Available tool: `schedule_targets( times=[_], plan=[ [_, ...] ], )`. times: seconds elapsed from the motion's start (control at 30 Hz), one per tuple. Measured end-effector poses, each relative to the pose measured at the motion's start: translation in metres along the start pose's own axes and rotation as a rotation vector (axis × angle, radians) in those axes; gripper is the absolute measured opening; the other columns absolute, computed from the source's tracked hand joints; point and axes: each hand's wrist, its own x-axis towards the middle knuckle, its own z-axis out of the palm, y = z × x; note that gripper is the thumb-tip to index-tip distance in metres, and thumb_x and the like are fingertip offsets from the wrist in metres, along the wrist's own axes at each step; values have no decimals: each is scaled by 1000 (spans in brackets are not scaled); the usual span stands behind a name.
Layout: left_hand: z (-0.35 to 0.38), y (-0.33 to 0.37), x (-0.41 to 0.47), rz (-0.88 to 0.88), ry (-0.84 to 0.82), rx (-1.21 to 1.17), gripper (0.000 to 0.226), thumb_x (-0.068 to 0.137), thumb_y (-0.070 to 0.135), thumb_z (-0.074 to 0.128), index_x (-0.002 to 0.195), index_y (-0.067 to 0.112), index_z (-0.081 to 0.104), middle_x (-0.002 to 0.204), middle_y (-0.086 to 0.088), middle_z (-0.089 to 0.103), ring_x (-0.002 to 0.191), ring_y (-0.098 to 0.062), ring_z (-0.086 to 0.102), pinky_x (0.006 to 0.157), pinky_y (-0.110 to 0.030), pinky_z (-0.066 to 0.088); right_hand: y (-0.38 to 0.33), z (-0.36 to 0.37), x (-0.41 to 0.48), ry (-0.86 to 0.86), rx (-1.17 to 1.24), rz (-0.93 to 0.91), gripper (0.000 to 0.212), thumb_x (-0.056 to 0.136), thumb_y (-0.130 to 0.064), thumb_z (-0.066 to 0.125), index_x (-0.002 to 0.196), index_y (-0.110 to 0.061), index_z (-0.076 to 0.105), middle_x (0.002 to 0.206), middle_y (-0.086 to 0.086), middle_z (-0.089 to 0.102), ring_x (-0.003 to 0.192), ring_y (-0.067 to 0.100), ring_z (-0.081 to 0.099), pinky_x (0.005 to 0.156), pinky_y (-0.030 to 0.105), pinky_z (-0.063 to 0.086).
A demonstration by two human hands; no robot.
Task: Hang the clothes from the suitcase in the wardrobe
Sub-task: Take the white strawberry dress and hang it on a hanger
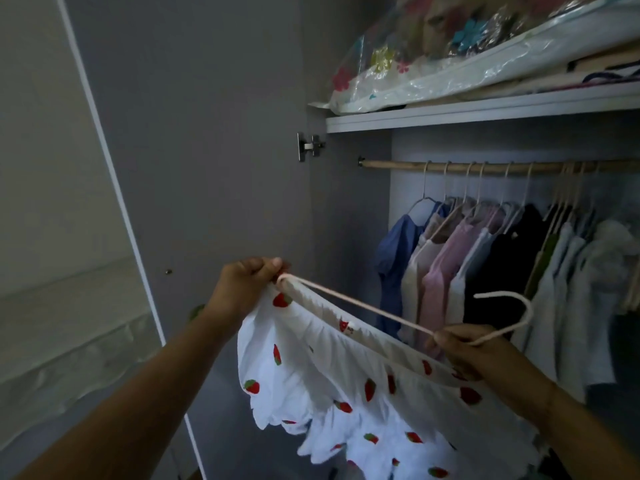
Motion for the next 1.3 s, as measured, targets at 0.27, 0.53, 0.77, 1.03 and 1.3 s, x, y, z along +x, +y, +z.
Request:
schedule_targets(
  times=[0.27,0.53,0.77,1.03,1.3],
  plan=[
    [32,13,-18,217,-257,252,21,90,22,62,76,10,73,69,0,67,57,-3,61,57,-10,47,-35,24,22,-133,-225,-31,20,91,-26,58,80,-20,75,76,18,66,65,25,57,58,29,48],
    [48,3,-29,330,-511,379,36,87,60,48,76,30,64,73,1,69,65,-11,65,68,-27,55,-65,23,49,-195,10,-13,22,93,-19,54,79,-14,70,55,0,47,46,7,36,45,21,23],
    [28,-14,-22,429,-339,453,35,86,49,49,68,24,63,61,7,63,62,-10,61,65,-18,46,-64,2,47,-227,58,-85,20,94,-15,51,105,-11,68,95,8,72,88,18,68,80,27,52],
    [9,-42,-12,274,-175,343,36,89,34,53,68,8,65,62,-10,64,61,-24,59,63,-24,45,-16,-73,18,-168,-394,27,43,86,-45,55,104,-8,68,106,12,68,95,7,63,79,14,47],
    [29,-41,-9,249,-244,332,38,89,35,51,74,5,69,64,-9,65,63,-24,61,62,-13,45,-11,-63,22,-18,-460,-92,32,93,-16,54,64,-3,61,61,1,57,59,7,54,60,14,40]
  ],
)
